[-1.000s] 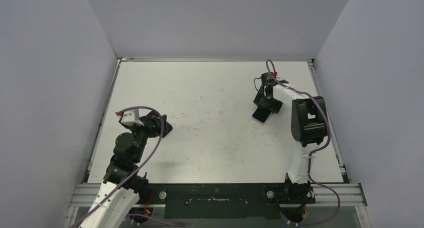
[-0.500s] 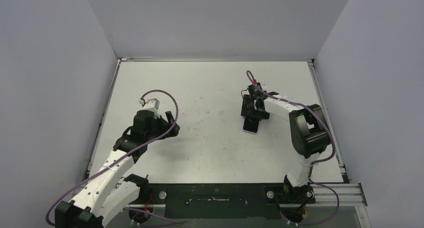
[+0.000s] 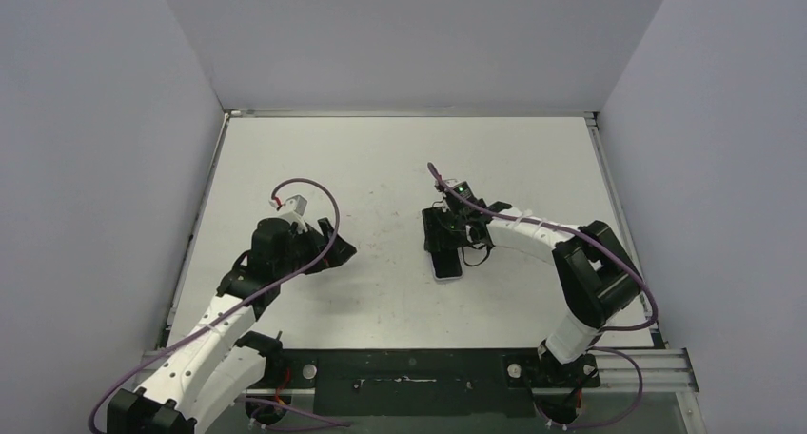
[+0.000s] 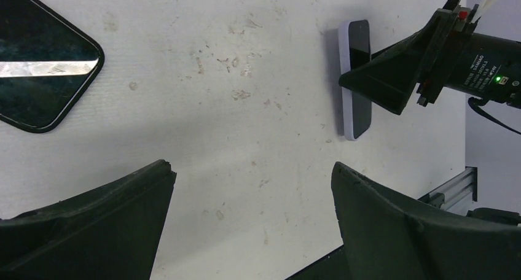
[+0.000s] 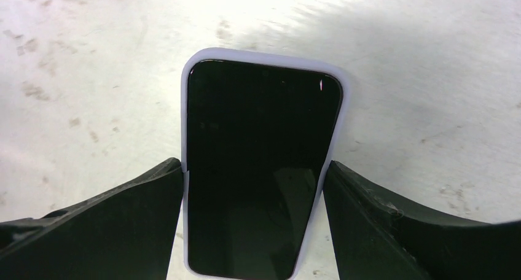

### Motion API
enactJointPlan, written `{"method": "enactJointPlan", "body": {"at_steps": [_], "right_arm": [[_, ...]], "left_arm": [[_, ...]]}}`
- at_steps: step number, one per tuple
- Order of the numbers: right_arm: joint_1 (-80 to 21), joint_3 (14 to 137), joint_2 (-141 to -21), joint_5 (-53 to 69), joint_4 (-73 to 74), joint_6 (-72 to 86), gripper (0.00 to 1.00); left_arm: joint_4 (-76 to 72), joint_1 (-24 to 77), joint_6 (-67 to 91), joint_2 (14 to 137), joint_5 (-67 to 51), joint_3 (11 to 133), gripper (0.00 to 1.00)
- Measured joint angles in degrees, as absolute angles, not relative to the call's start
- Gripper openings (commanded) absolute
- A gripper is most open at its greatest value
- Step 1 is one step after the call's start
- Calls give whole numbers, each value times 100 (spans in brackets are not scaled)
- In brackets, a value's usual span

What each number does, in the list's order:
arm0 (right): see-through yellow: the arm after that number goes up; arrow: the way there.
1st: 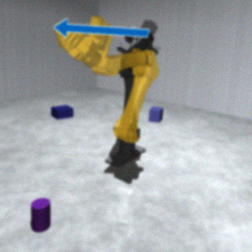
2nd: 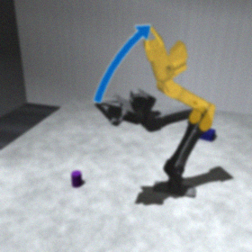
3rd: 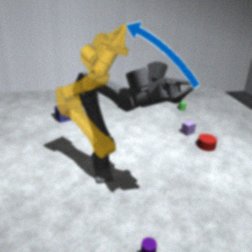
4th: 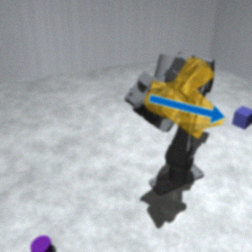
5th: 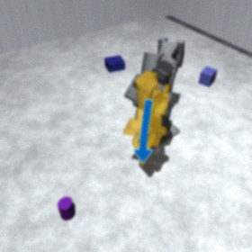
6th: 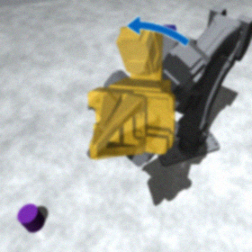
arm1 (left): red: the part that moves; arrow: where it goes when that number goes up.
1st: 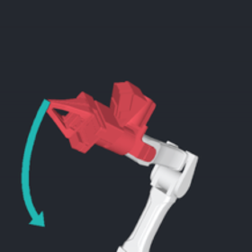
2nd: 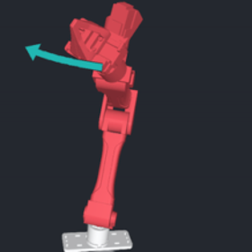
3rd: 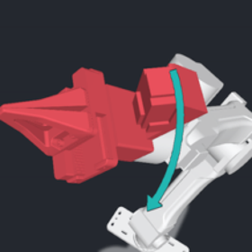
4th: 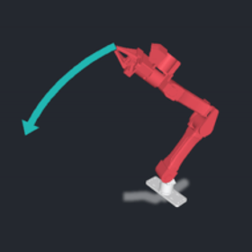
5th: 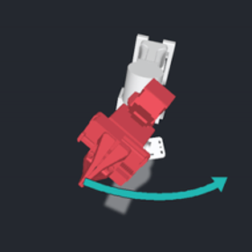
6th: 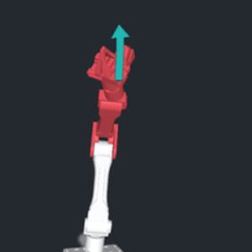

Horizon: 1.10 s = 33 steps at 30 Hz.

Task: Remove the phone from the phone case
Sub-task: Pick up the phone at the center of the board, then adjust the phone.

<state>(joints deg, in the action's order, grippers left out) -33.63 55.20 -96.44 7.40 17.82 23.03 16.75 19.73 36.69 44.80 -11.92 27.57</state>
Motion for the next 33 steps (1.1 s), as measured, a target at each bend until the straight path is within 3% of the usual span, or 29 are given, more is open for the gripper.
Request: {"method": "enactJointPlan", "body": {"at_steps": [8, 20, 33], "right_arm": [[-3760, 4989, -8923, 1199, 945, 1944, 0], [-4143, 4589, -8661, 1756, -183, 1833, 0], [-4584, 4543, -8661, 1876, -742, 1903, 0]], "left_arm": [[1020, 1970, 3892, 4814, -1717, 2749, 97], [-1238, 2178, 4901, 5933, -2515, 2344, 96], [-2023, 2805, 5140, 7118, -2255, 2528, 84]]}}
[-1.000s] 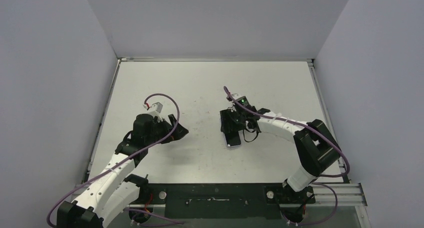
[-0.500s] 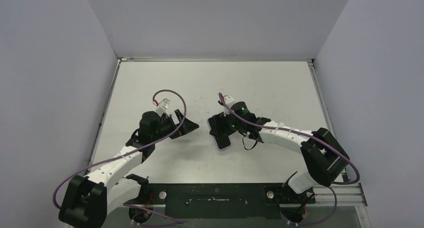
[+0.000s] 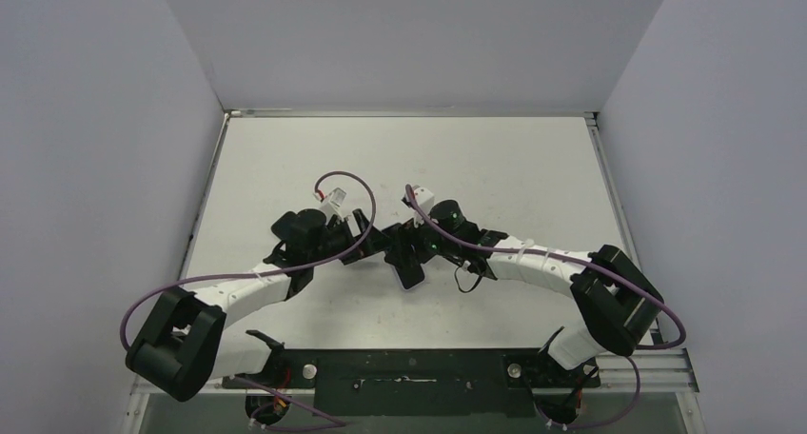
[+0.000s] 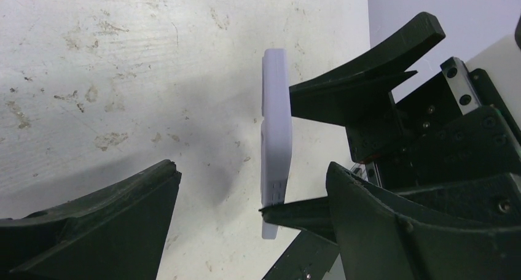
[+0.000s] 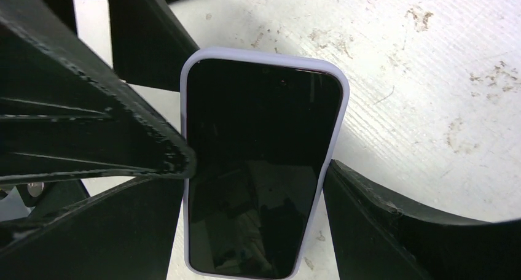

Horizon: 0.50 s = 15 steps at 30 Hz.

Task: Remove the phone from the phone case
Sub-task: Adjust the phone.

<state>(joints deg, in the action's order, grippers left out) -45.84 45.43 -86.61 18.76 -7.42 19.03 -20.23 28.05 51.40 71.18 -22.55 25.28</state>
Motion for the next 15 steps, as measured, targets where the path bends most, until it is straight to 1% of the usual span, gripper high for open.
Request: {"method": "enactJointPlan", "body": {"at_steps": [7, 9, 11, 15], "right_arm": [[-4733, 4495, -8661, 1892, -937, 2016, 0], [-4757, 4495, -8661, 1892, -943, 2036, 0], [-4775, 4493, -8665, 1894, -941, 2051, 0], [-4788, 4488, -8674, 1900, -947, 2108, 0]], "left_arm": [[-2274, 2995, 5256, 7437, -2038, 2611, 72], [-2344, 3050, 5301, 7505, -1977, 2617, 63], [-2427, 3124, 5371, 7566, -1909, 2617, 58], [-2644, 3225, 5485, 7653, -1850, 2617, 40]]}}
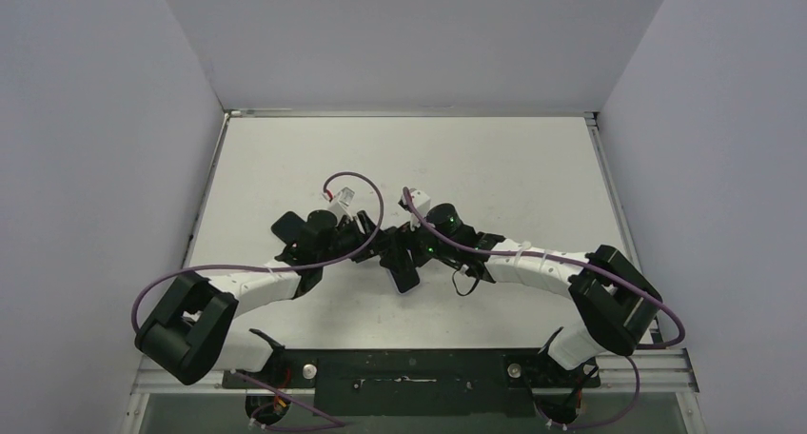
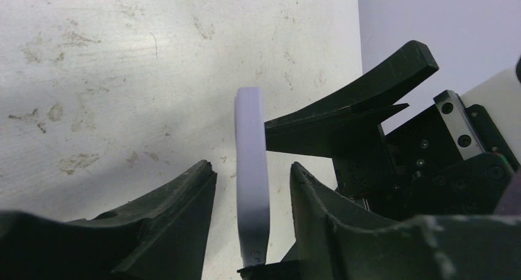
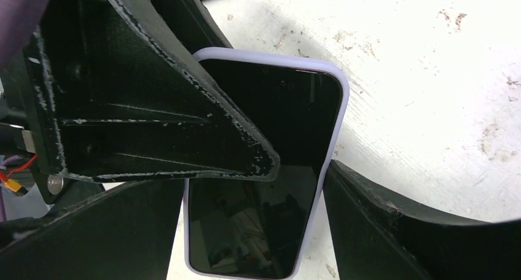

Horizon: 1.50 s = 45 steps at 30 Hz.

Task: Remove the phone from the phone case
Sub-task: Adjust the phone.

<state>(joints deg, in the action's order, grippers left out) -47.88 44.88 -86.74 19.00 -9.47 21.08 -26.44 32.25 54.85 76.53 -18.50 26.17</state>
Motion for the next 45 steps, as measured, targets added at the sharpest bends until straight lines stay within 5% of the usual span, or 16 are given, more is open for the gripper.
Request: {"method": "enactJointPlan", "body": {"at_steps": [6, 9, 13, 17, 33, 45], "right_arm": [[-4807, 4488, -8698, 1940, -1100, 2226, 9], [-4805, 4488, -8698, 1892, -1153, 2228, 25], [-4805, 4488, -8650, 1894, -1203, 2217, 66], [-4792, 4471, -8374, 1887, -1269, 2191, 85], [-4051, 3839, -6667, 2235, -1837, 3210, 100], [-3754, 2895, -5898, 2412, -2202, 3924, 99]], "left_arm": [[-2902, 3271, 5551, 7695, -1844, 2615, 0], [-2856, 3258, 5537, 7686, -1750, 2611, 0], [-2832, 3258, 5537, 7548, -1673, 2602, 0], [-2827, 3258, 5655, 7172, -1546, 2534, 0], [-3190, 3177, 6359, 6412, -917, 2344, 0], [-3736, 3177, 7491, 5988, -152, 2001, 0]]}}
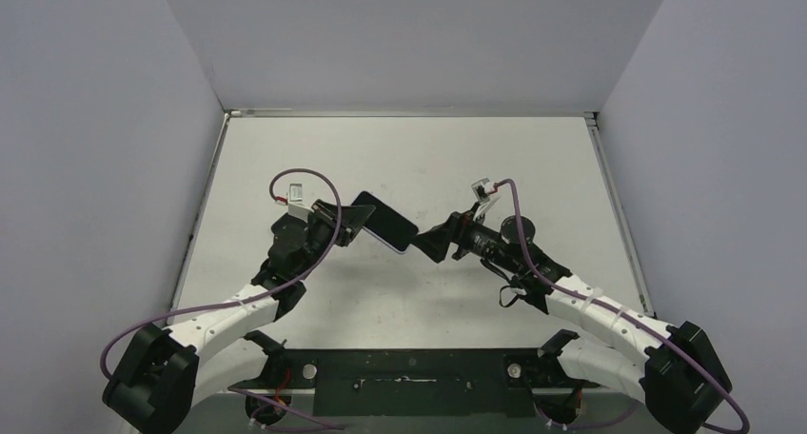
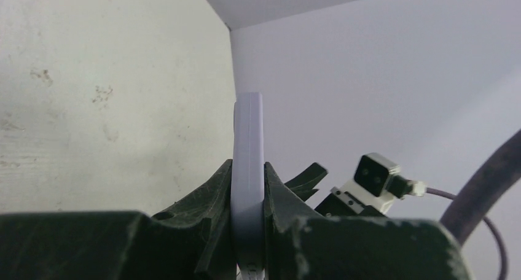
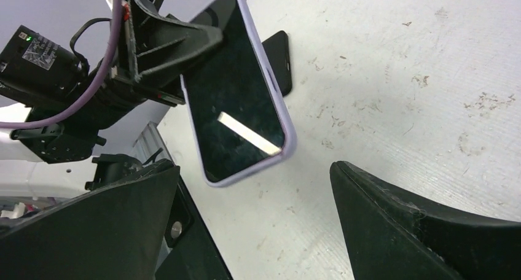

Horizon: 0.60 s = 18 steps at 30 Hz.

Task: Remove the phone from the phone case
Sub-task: Adjust the phone, then remove the phone case from the phone.

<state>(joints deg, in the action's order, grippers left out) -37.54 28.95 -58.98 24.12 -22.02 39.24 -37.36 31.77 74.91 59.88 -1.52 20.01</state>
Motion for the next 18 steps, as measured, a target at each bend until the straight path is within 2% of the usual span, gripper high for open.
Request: {"method": "enactJointPlan", "body": {"at_steps": [8, 18], "right_arm": [[-3715, 2137, -5961, 2652, -3282, 4703, 89], [-3715, 2126, -6598, 3201, -4886, 5290, 71]], "left_arm": [[-4508, 3177, 7915, 5918, 128, 1999, 0], [-5151, 3304, 8235, 6246, 174, 1999, 0]]}}
